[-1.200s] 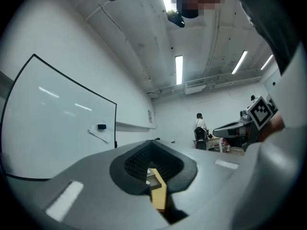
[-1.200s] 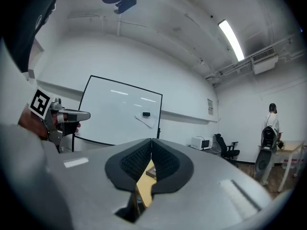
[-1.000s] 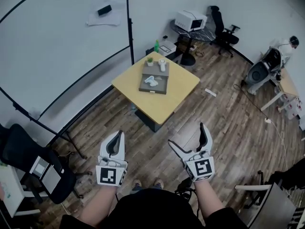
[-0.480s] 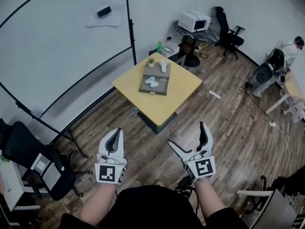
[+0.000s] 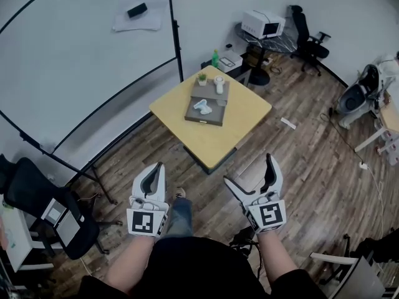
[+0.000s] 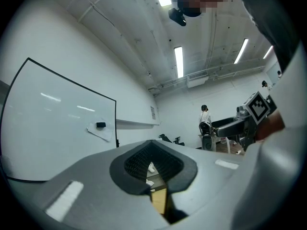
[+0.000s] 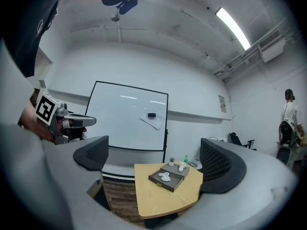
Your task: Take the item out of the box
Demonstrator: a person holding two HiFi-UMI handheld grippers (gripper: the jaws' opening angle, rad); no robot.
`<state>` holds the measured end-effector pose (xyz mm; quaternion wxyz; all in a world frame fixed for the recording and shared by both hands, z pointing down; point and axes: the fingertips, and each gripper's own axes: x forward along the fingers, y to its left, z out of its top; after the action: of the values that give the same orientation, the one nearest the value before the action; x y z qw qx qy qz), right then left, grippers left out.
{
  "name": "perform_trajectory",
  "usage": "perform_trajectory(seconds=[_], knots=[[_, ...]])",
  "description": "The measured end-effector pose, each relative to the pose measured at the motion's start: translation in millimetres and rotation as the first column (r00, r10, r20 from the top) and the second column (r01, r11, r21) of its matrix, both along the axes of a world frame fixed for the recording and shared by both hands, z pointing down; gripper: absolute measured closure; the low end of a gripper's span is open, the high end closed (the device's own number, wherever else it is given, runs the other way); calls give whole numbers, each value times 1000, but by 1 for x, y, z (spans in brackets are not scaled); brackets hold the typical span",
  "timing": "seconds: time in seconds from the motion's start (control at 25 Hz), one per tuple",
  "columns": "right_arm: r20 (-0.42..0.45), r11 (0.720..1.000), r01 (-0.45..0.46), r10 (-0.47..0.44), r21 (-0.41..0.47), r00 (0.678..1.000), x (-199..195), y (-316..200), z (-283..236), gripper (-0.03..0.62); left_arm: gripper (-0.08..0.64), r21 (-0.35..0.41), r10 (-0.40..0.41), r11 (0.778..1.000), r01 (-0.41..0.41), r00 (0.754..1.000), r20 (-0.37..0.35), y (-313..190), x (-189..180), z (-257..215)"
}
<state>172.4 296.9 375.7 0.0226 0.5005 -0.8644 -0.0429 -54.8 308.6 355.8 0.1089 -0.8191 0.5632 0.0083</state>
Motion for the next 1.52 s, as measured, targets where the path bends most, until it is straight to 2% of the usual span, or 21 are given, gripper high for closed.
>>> perform_trajectory(seconds=[0.24,0.32,0.64,0.76,0.88,0.96,1.2,1.52], knots=[[-40,1000,-22,22,12,999,-15,-72,8,-3,560,-28,33,999,-34,999,-32,-82,-5,25],[-68,999,-31,30,-9,997,-21,-101,15,-2,560,-34,51,998,-52,998,-39,-116,-9,29],[-71,993,-115,112,-36,991,-42,-223,10,-2,560,-40,112,993,-115,991,-72,-270,-39,22],[-97,989,-138,133,-49,986,-56,-268,11,-2,560,-46,152,987,-154,987,-58,-324,-44,21],[-120,987,-153,146,-54,982,-69,-309,10,-2,560,-101,191,976,-193,981,-30,-369,-47,26],[-131,985,-163,154,-58,979,-76,-335,12,-2,560,-115,205,971,-208,978,-36,-397,-52,31],[-168,980,-173,155,-100,974,-91,-386,23,-2,560,-124,219,967,-225,974,-55,-450,-62,40],[-188,977,-137,105,-166,976,-93,-437,39,-2,560,-141,187,971,-193,981,-53,-481,-58,50]])
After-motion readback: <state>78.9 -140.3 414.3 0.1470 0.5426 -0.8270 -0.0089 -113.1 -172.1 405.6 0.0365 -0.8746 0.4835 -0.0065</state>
